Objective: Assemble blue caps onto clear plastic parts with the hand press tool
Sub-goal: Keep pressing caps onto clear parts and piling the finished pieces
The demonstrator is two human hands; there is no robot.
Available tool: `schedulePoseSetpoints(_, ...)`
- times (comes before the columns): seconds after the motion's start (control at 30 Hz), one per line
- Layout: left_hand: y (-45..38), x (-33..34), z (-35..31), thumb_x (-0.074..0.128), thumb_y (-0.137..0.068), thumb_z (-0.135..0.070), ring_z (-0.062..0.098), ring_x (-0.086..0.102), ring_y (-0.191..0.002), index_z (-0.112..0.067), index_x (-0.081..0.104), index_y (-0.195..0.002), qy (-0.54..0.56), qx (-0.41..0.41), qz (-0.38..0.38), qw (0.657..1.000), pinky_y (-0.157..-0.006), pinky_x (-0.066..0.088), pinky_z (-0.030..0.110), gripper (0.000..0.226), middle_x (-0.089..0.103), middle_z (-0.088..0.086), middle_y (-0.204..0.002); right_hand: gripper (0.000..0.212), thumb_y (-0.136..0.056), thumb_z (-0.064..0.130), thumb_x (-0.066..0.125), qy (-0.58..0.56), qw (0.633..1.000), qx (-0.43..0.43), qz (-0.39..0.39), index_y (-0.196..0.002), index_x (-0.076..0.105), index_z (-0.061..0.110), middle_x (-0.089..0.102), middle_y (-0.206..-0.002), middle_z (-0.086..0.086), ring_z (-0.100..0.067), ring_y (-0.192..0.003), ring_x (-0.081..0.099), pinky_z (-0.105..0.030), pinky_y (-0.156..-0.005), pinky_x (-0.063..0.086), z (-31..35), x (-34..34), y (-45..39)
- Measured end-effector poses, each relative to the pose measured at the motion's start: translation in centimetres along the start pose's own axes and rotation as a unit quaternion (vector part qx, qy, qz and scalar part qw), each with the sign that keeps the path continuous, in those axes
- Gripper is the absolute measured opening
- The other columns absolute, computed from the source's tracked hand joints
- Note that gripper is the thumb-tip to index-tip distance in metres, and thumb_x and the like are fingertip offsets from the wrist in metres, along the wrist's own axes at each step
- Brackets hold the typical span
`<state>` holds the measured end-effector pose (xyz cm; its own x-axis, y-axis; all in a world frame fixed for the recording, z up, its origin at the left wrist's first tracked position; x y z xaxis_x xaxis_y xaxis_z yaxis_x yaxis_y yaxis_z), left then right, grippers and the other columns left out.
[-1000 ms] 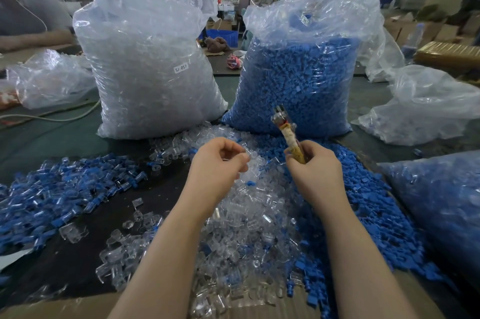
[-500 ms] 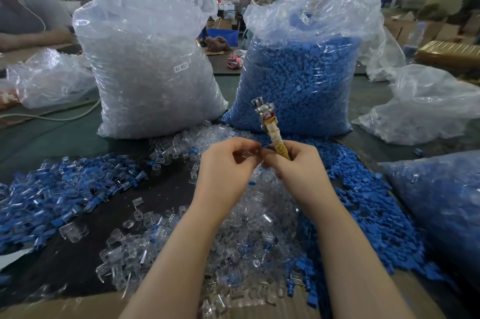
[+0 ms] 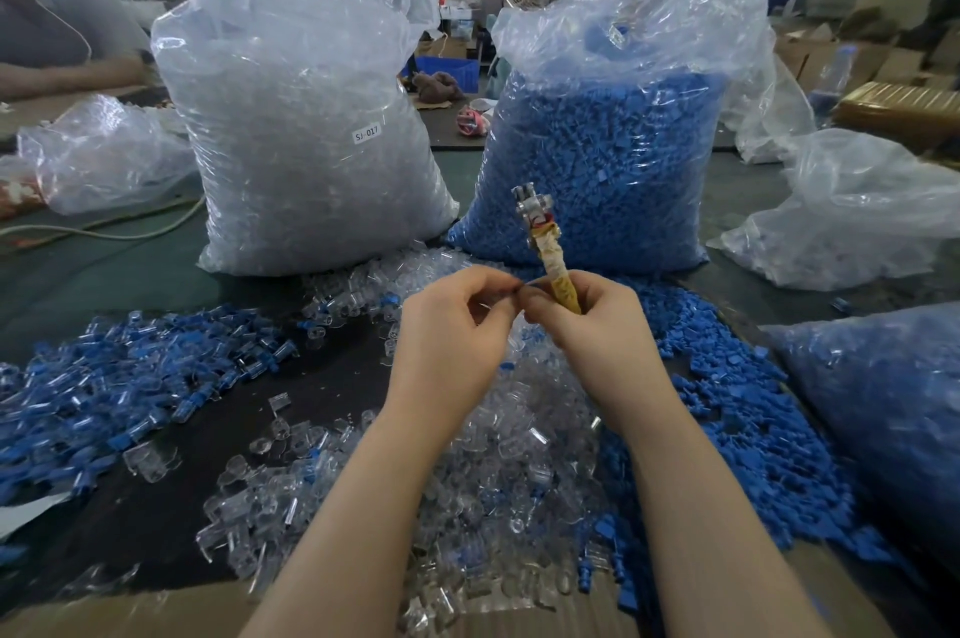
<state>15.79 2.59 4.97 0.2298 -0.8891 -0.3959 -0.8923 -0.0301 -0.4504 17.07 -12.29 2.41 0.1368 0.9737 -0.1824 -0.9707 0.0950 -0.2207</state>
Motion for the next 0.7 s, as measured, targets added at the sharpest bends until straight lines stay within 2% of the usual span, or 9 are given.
schedulePoseSetpoints(0.07, 0.0, 0.0, 0.3, 0.069, -0.089, -0.015, -0.003, 0.065, -0.074, -0.032, 0.071, -0.089, 0.014, -0.015, -0.002, 1.000, -0.068, 0.050, 0.010, 0.017, 0.069, -0.018, -0.076, 0.008, -0.084, 0.019, 0.074, -0.016, 1.000, 0.002, -0.015, -0.079, 0.070, 0.015, 0.066, -0.069, -0.004, -0.010, -0.067, 0.057, -0.029, -0.066, 0.052, -0.1, -0.2, -0.1)
schedulePoseSetpoints(0.13, -0.1, 0.1, 0.6, 0.072, -0.088, -0.020, -0.006, 0.061, -0.077, -0.030, 0.074, -0.090, 0.022, -0.032, -0.009, 0.999, -0.067, 0.046, 0.006, 0.011, 0.067, -0.017, -0.084, 0.009, -0.083, 0.017, 0.076, -0.033, 0.999, 0.005, -0.030, -0.077, 0.069, 0.017, 0.063, -0.065, 0.004, -0.005, -0.064, 0.057, -0.018, -0.061, 0.050, -0.2, -0.4, -0.2)
schedulePoseSetpoints(0.23, -0.1, -0.5, 1.1, 0.074, -0.085, -0.023, -0.010, 0.051, -0.075, -0.035, 0.074, -0.088, 0.024, -0.056, -0.042, 0.997, -0.068, 0.039, 0.004, 0.012, 0.056, -0.014, -0.093, 0.010, -0.084, 0.018, 0.076, -0.052, 0.997, 0.009, -0.048, -0.076, 0.069, 0.019, 0.068, -0.069, -0.002, -0.004, -0.063, 0.059, -0.012, -0.057, 0.049, -0.4, -0.9, -0.2)
schedulePoseSetpoints(0.33, -0.1, -1.1, 1.9, 0.076, -0.084, -0.018, -0.005, 0.061, -0.077, -0.036, 0.073, -0.081, 0.097, -0.102, -0.068, 0.988, -0.075, 0.048, 0.013, 0.018, 0.068, -0.010, -0.087, 0.009, -0.087, 0.018, 0.073, -0.064, 0.997, 0.001, -0.050, -0.079, 0.070, 0.019, 0.073, -0.070, 0.002, 0.004, -0.053, 0.056, -0.009, -0.052, 0.043, -0.1, -1.0, 0.0)
schedulePoseSetpoints(0.4, 0.1, -0.9, 2.8, 0.075, -0.084, -0.014, -0.001, 0.067, -0.074, -0.026, 0.076, -0.083, 0.173, -0.149, -0.071, 0.971, -0.073, 0.054, 0.018, 0.012, 0.074, -0.008, -0.079, 0.008, -0.089, 0.015, 0.071, -0.078, 0.996, -0.006, -0.042, -0.082, 0.070, 0.018, 0.074, -0.071, 0.002, 0.004, -0.051, 0.057, -0.009, -0.051, 0.042, 0.0, -0.9, 0.0)
schedulePoseSetpoints(0.53, 0.5, -0.4, 4.0, 0.073, -0.085, -0.008, 0.007, 0.068, -0.064, -0.013, 0.075, -0.082, 0.278, -0.215, -0.079, 0.933, -0.061, 0.054, 0.017, 0.007, 0.073, 0.000, -0.068, 0.013, -0.089, 0.012, 0.070, -0.068, 0.996, -0.031, -0.047, -0.080, 0.068, 0.020, 0.073, -0.070, 0.006, 0.001, -0.059, 0.064, -0.009, -0.056, 0.046, 0.6, -1.0, 0.1)
schedulePoseSetpoints(0.6, 0.7, 0.0, 4.2, 0.072, -0.085, -0.006, 0.009, 0.070, -0.063, -0.009, 0.073, -0.083, 0.313, -0.235, -0.072, 0.917, -0.058, 0.055, 0.018, 0.004, 0.073, 0.003, -0.067, 0.017, -0.089, 0.013, 0.072, -0.050, 0.996, -0.047, -0.058, -0.076, 0.067, 0.023, 0.071, -0.068, 0.007, -0.006, -0.066, 0.066, -0.014, -0.059, 0.050, 1.0, -1.2, 0.1)
schedulePoseSetpoints(0.7, 0.7, 0.5, 4.1, 0.072, -0.084, -0.005, 0.013, 0.072, -0.066, -0.006, 0.073, -0.086, 0.336, -0.246, -0.056, 0.907, -0.060, 0.057, 0.020, 0.002, 0.075, 0.007, -0.071, 0.019, -0.088, 0.014, 0.073, -0.031, 0.995, -0.070, -0.069, -0.074, 0.065, 0.023, 0.067, -0.070, -0.003, -0.017, -0.065, 0.060, -0.027, -0.062, 0.051, 1.3, -1.2, 0.2)
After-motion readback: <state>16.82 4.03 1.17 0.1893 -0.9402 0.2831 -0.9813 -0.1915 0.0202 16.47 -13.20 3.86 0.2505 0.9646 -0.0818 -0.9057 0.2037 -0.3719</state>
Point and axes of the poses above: each hand's wrist, its own y-axis away from the middle knuckle, its own x-axis out of the palm, z = x × y, the point moved 10 cm from there along -y, towards the middle knuckle
